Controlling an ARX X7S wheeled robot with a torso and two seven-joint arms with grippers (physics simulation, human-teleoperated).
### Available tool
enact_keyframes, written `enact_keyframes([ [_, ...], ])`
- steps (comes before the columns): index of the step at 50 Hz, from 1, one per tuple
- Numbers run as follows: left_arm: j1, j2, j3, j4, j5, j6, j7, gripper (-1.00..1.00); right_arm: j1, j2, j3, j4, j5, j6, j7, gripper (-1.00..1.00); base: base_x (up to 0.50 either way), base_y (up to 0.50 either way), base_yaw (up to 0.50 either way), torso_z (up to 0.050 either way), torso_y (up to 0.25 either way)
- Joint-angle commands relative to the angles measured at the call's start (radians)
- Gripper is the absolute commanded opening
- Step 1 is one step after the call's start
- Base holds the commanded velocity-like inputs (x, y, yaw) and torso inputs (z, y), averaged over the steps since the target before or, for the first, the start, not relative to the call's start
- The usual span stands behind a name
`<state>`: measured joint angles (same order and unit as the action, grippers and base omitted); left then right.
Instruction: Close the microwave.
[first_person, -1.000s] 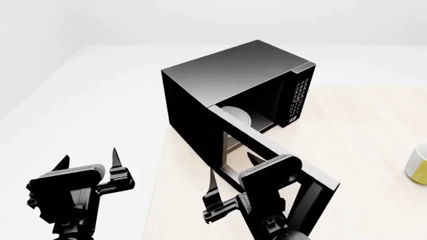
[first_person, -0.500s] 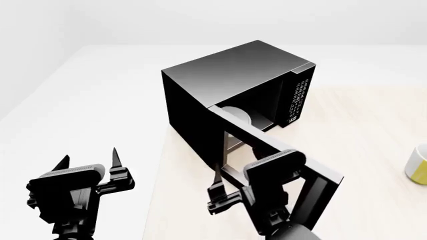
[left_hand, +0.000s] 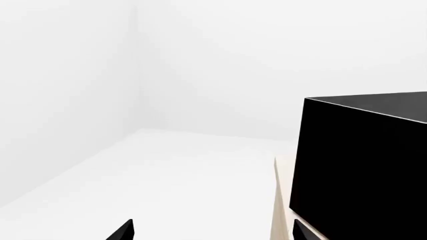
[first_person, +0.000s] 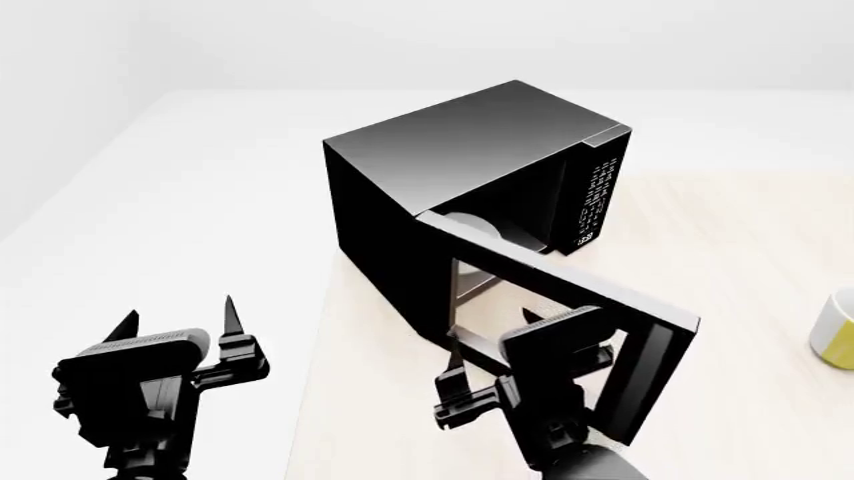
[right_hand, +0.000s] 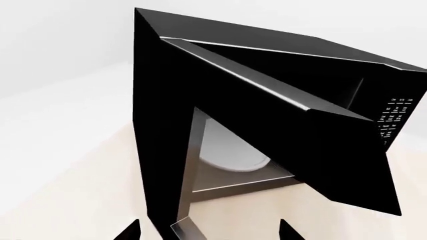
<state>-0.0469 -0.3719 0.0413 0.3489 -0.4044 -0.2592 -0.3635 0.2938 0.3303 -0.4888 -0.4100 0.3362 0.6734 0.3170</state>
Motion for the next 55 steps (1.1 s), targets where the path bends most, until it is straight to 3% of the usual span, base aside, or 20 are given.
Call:
enact_keyframes([
  [1,-0.001,-0.002,0.002,0.0,-0.001,0.0,-0.003,1.0,-0.007,0.008,0.012,0.035,-0.004,-0.003,0.011,1.0,0.0,0.0,0.0,0.0,0.0],
  [55,-0.002,-0.012,0.011,0.0,-0.011,0.001,-0.015,1.0,0.078,0.028,0.05,0.17,-0.003,-0.013,0.007,1.0,0.0,0.0,0.0,0.0,0.0],
])
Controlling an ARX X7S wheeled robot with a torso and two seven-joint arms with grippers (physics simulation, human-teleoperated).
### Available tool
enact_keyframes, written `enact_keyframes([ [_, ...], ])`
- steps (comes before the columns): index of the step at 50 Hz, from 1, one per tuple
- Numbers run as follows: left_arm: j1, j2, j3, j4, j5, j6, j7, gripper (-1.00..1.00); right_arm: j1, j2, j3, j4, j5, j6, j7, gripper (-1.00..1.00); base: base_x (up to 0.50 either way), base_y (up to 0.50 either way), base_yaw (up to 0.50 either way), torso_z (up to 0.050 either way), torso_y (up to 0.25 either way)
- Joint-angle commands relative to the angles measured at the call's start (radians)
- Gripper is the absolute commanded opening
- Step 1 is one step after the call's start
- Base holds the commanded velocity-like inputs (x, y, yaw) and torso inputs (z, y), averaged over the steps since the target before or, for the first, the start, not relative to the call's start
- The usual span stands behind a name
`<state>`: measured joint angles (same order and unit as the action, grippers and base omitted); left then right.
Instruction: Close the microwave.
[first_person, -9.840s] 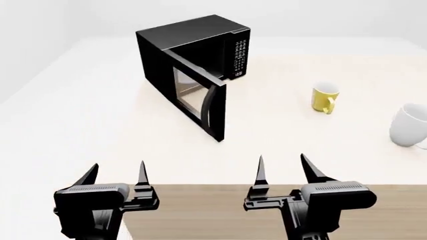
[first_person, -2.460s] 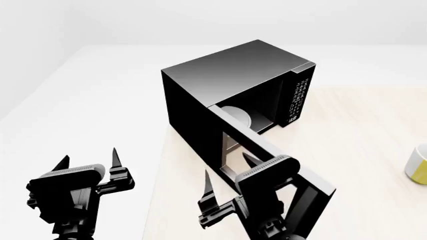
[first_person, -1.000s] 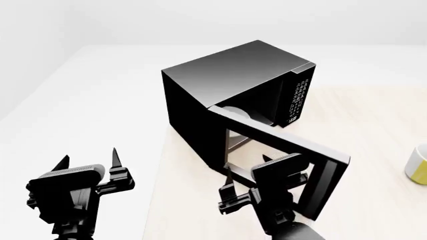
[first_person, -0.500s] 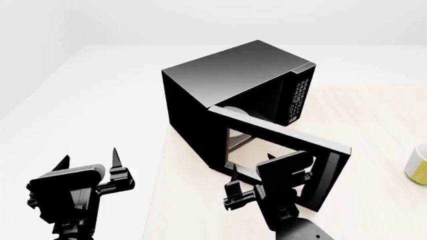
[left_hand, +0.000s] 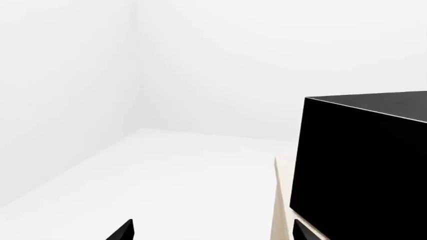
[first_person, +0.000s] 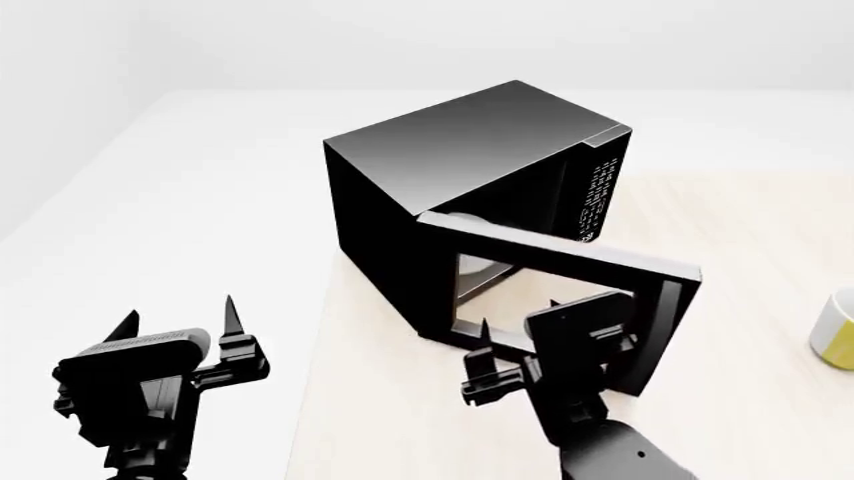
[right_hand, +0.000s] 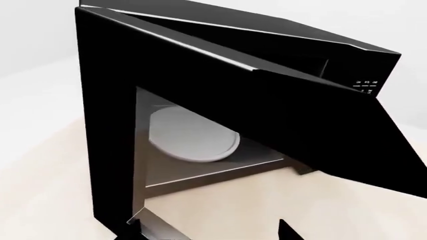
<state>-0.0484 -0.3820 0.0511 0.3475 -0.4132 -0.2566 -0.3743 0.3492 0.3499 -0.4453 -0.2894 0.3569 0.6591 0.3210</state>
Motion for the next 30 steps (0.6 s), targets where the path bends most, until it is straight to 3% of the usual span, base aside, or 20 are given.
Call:
enact_keyframes([
  [1,0.0,-0.002,0.002,0.0,-0.001,0.001,-0.003,1.0,0.026,0.008,0.006,0.052,-0.025,0.002,0.002,1.0,0.0,0.0,0.0,0.0,0.0],
  [30,-0.002,-0.004,0.008,-0.007,-0.002,0.005,-0.01,1.0,0.125,0.014,0.014,0.175,-0.014,-0.042,-0.065,1.0,0.0,0.0,0.0,0.0,0.0],
])
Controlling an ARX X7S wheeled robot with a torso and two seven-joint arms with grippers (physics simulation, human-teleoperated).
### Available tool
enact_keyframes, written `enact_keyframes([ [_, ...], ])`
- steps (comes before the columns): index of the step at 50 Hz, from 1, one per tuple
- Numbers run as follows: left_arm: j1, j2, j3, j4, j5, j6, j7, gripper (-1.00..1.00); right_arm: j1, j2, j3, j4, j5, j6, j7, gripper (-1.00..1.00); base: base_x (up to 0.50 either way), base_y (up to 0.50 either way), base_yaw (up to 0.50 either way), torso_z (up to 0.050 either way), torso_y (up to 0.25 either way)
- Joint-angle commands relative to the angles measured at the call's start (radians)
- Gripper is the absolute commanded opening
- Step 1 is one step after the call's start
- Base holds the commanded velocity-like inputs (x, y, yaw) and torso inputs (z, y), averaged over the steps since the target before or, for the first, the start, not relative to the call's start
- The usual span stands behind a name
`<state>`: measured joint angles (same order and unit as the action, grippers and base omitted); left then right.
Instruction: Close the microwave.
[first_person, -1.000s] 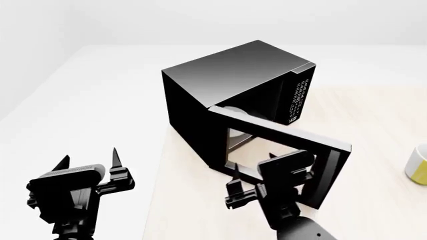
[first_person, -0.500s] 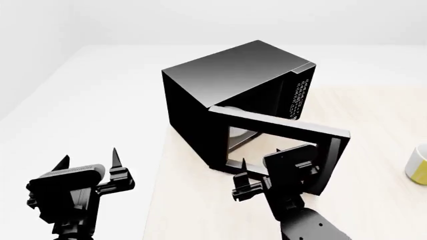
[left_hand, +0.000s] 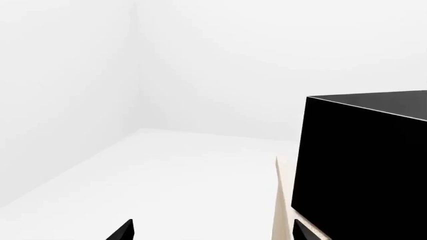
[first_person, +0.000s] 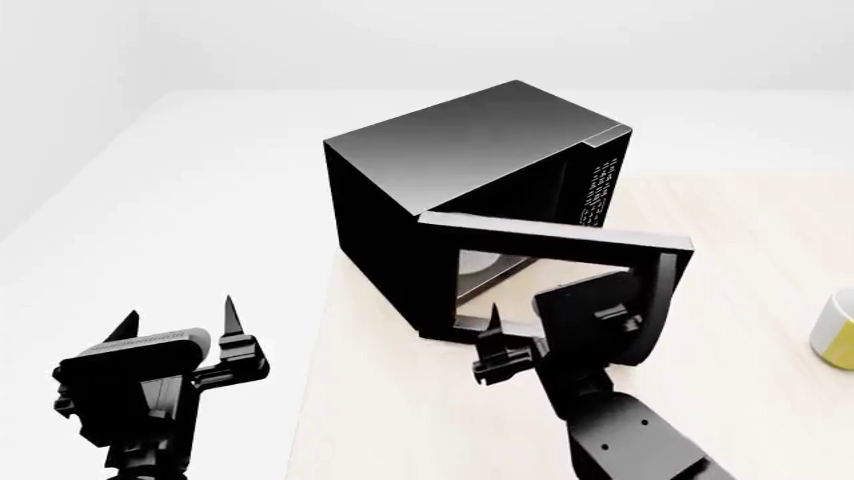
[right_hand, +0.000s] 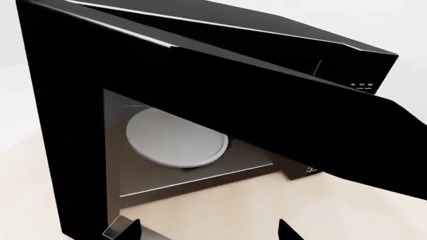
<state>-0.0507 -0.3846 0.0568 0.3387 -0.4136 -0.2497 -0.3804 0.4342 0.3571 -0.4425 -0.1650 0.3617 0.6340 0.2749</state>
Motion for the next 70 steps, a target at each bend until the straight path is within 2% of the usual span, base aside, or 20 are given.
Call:
enact_keyframes([
  [1,0.001,-0.003,0.001,0.005,-0.003,-0.004,-0.005,1.0,0.045,0.007,0.012,0.061,-0.019,-0.018,-0.022,1.0,0.0,0.0,0.0,0.0,0.0],
  [14,-0.005,-0.002,0.006,-0.009,-0.001,0.001,-0.005,1.0,0.078,0.007,0.015,0.127,-0.006,-0.042,-0.062,1.0,0.0,0.0,0.0,0.0,0.0],
  [41,-0.006,-0.007,0.011,-0.006,-0.005,-0.002,-0.012,1.0,0.208,-0.009,-0.004,0.41,-0.01,-0.168,-0.211,1.0,0.0,0.0,0.0,0.0,0.0],
  [70,-0.006,-0.011,0.014,-0.008,-0.011,-0.002,-0.018,1.0,0.334,-0.036,-0.057,0.634,-0.061,-0.222,-0.282,1.0,0.0,0.0,0.0,0.0,0.0],
])
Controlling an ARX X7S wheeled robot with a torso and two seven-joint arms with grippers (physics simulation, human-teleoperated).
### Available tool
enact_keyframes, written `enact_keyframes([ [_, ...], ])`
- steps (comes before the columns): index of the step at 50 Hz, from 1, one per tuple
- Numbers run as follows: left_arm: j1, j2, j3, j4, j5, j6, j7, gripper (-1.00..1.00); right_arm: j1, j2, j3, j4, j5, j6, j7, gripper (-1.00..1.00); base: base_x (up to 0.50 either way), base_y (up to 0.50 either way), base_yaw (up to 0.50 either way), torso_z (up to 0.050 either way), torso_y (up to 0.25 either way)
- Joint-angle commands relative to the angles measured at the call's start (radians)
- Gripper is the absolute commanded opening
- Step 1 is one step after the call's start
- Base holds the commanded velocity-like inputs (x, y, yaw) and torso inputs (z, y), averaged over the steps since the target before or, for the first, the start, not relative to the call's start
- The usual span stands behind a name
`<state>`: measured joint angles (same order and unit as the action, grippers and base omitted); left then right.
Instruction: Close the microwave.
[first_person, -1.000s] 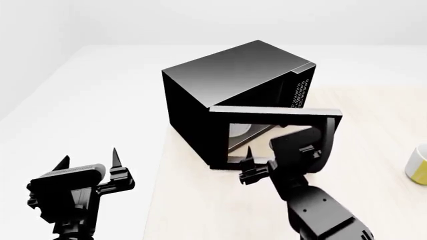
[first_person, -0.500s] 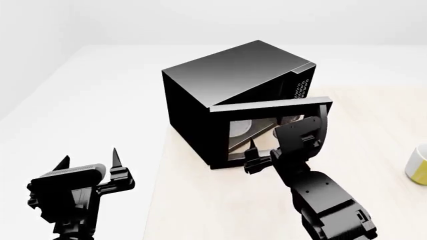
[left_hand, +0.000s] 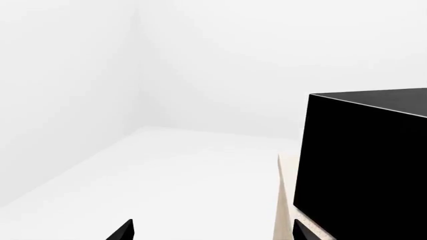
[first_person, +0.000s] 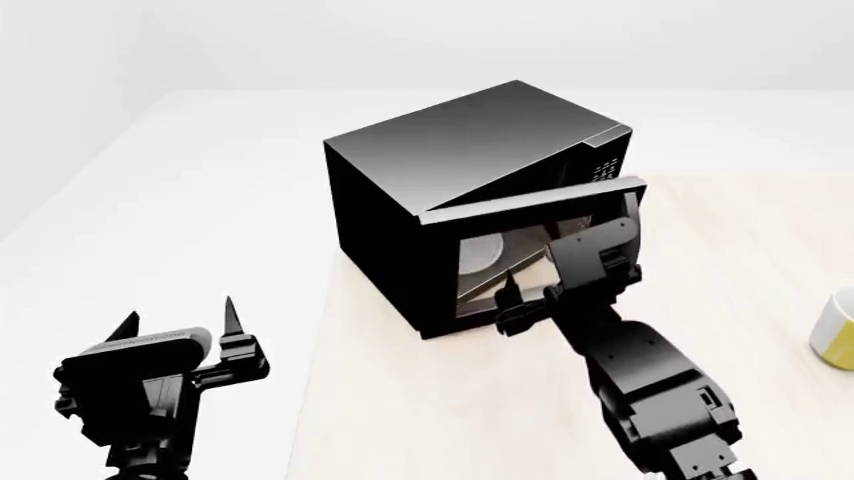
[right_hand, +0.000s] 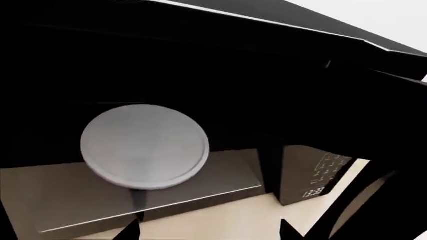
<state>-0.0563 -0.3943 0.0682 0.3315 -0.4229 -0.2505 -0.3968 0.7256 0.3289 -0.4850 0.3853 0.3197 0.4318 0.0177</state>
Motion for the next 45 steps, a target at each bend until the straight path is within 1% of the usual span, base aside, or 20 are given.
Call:
enact_keyframes([
  [1,-0.003,-0.002,0.002,-0.001,-0.004,-0.003,-0.003,1.0,0.048,-0.009,-0.015,0.091,-0.018,-0.021,-0.028,1.0,0.0,0.0,0.0,0.0,0.0],
  [6,-0.002,-0.003,0.002,0.003,-0.006,-0.005,-0.004,1.0,0.064,-0.012,-0.022,0.112,-0.022,-0.025,-0.04,1.0,0.0,0.0,0.0,0.0,0.0],
  [22,-0.003,-0.006,0.005,0.003,-0.009,-0.005,-0.006,1.0,0.151,-0.068,-0.056,0.348,-0.059,-0.122,-0.09,1.0,0.0,0.0,0.0,0.0,0.0],
  [38,-0.007,-0.005,0.006,-0.01,-0.011,0.003,-0.006,1.0,0.199,-0.084,-0.061,0.406,-0.064,-0.141,-0.103,1.0,0.0,0.0,0.0,-0.001,0.0],
  [45,-0.009,-0.006,0.005,-0.011,-0.013,0.001,-0.009,1.0,0.239,-0.101,-0.068,0.468,-0.071,-0.166,-0.121,1.0,0.0,0.0,0.0,0.0,0.0],
])
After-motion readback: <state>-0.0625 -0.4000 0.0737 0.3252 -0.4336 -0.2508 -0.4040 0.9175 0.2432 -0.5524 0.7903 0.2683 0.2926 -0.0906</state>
